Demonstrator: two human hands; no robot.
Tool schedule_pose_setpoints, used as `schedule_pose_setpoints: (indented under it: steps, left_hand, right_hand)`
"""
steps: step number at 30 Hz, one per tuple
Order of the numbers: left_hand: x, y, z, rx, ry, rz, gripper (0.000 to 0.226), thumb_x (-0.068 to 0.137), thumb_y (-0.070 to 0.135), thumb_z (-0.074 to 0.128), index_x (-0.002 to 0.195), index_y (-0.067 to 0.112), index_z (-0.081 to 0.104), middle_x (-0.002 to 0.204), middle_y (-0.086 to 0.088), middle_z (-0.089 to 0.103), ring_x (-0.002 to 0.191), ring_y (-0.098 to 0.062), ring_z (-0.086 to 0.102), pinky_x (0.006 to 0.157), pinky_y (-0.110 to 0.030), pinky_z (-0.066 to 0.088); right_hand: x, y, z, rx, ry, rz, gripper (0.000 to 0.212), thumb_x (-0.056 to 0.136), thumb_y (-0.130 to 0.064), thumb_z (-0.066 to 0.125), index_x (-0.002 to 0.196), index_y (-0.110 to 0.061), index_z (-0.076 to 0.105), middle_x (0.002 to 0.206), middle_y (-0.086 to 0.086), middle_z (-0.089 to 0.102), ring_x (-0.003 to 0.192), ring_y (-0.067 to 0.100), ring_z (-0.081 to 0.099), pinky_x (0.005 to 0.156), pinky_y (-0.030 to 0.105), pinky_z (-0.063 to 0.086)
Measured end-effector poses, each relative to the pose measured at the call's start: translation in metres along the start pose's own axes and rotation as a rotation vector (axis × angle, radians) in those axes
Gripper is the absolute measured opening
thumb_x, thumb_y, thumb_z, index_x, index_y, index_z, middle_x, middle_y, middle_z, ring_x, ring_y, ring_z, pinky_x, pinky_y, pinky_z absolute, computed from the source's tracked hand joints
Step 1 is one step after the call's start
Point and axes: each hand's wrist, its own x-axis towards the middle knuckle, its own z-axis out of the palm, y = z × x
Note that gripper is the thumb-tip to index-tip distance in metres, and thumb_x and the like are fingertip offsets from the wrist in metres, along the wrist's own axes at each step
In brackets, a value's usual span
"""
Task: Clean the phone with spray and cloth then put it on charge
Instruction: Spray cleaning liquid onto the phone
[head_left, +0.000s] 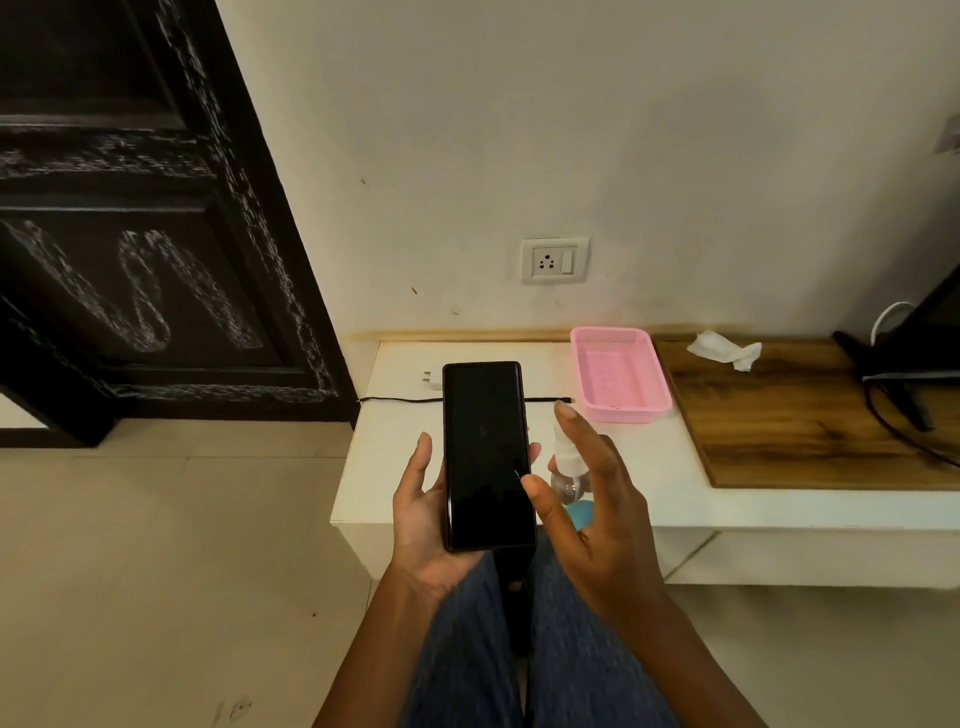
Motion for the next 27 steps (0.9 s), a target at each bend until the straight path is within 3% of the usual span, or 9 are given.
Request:
schedule_pose_setpoints:
  steps: [3,5,8,10,13,17,21,23,27]
  left_hand:
    - [0.003,0.0,0.002,0.039,0.002,-0.011,0.077,0.087,0.065,0.047,0.144,0.013,0.042,0.148,-0.016,0.043,0.136,-0.034,0.04,0.109,-0.051,0.038]
    - [0.005,-0.002,0.003,0.049,0.008,-0.018,0.08,0.084,0.066,0.05,0.144,0.015,0.041,0.15,-0.016,0.04,0.14,-0.033,0.034,0.112,-0.051,0.033]
    - [0.008,-0.006,0.0,0.016,0.021,-0.01,0.081,0.075,0.067,0.059,0.137,0.015,0.052,0.141,-0.018,0.051,0.132,-0.033,0.046,0.106,-0.053,0.04]
    - [0.01,-0.008,-0.002,0.011,0.017,-0.005,0.081,0.072,0.067,0.062,0.133,0.014,0.056,0.137,-0.017,0.056,0.127,-0.032,0.051,0.104,-0.053,0.042]
    - [0.012,-0.011,-0.003,-0.004,0.023,-0.013,0.081,0.066,0.067,0.068,0.129,0.015,0.06,0.136,-0.017,0.057,0.127,-0.033,0.052,0.1,-0.052,0.046]
    - [0.014,-0.012,-0.005,-0.02,0.061,-0.005,0.08,0.069,0.069,0.062,0.13,0.017,0.059,0.138,-0.017,0.055,0.128,-0.034,0.05,0.101,-0.054,0.045]
    - [0.013,-0.012,-0.004,-0.036,0.092,-0.001,0.083,0.072,0.072,0.055,0.134,0.017,0.056,0.135,-0.017,0.057,0.123,-0.034,0.055,0.092,-0.05,0.053]
    - [0.013,-0.012,-0.003,-0.032,0.114,-0.001,0.084,0.072,0.073,0.052,0.134,0.017,0.055,0.136,-0.018,0.056,0.126,-0.035,0.052,0.086,-0.048,0.055]
    - [0.014,-0.012,-0.004,-0.026,0.143,0.0,0.084,0.072,0.075,0.05,0.132,0.017,0.057,0.133,-0.018,0.059,0.122,-0.036,0.055,0.087,-0.049,0.055]
  right_hand:
    - [0.005,-0.006,-0.005,0.06,-0.034,0.121,0.06,0.088,-0.037,0.052,0.134,-0.056,0.019,0.136,-0.036,0.035,0.11,-0.008,0.053,0.085,0.005,0.045]
    - [0.013,-0.011,-0.011,0.061,-0.049,0.179,0.058,0.091,-0.04,0.05,0.131,-0.063,0.015,0.134,-0.014,0.048,0.092,0.005,0.062,0.082,0.025,0.055]
    - [0.031,-0.018,-0.022,-0.031,-0.123,0.235,0.057,0.087,-0.046,0.047,0.128,-0.065,0.012,0.118,0.01,0.057,0.08,0.004,0.055,0.083,0.046,0.055]
    - [0.04,-0.018,-0.024,-0.108,-0.17,0.222,0.055,0.087,-0.048,0.044,0.128,-0.061,0.011,0.127,0.001,0.053,0.089,0.006,0.05,0.088,0.043,0.054]
    - [0.047,-0.011,-0.022,-0.17,-0.199,0.203,0.053,0.09,-0.045,0.046,0.136,-0.05,0.02,0.145,-0.013,0.038,0.109,0.001,0.044,0.092,0.023,0.039]
    - [0.052,-0.003,-0.013,-0.228,-0.208,0.217,0.051,0.093,-0.032,0.052,0.136,-0.043,0.028,0.127,-0.018,0.046,0.09,-0.003,0.044,0.079,0.016,0.035]
    - [0.053,-0.003,-0.005,-0.28,-0.227,0.238,0.05,0.092,-0.027,0.053,0.132,-0.044,0.027,0.103,-0.019,0.045,0.069,0.0,0.051,0.07,0.019,0.043]
    - [0.052,-0.004,-0.002,-0.301,-0.25,0.258,0.051,0.091,-0.026,0.053,0.129,-0.045,0.026,0.098,-0.012,0.051,0.069,0.005,0.054,0.071,0.028,0.05]
    - [0.05,-0.004,0.004,-0.338,-0.27,0.304,0.047,0.091,-0.025,0.053,0.127,-0.042,0.027,0.112,-0.003,0.057,0.079,0.014,0.059,0.082,0.047,0.053]
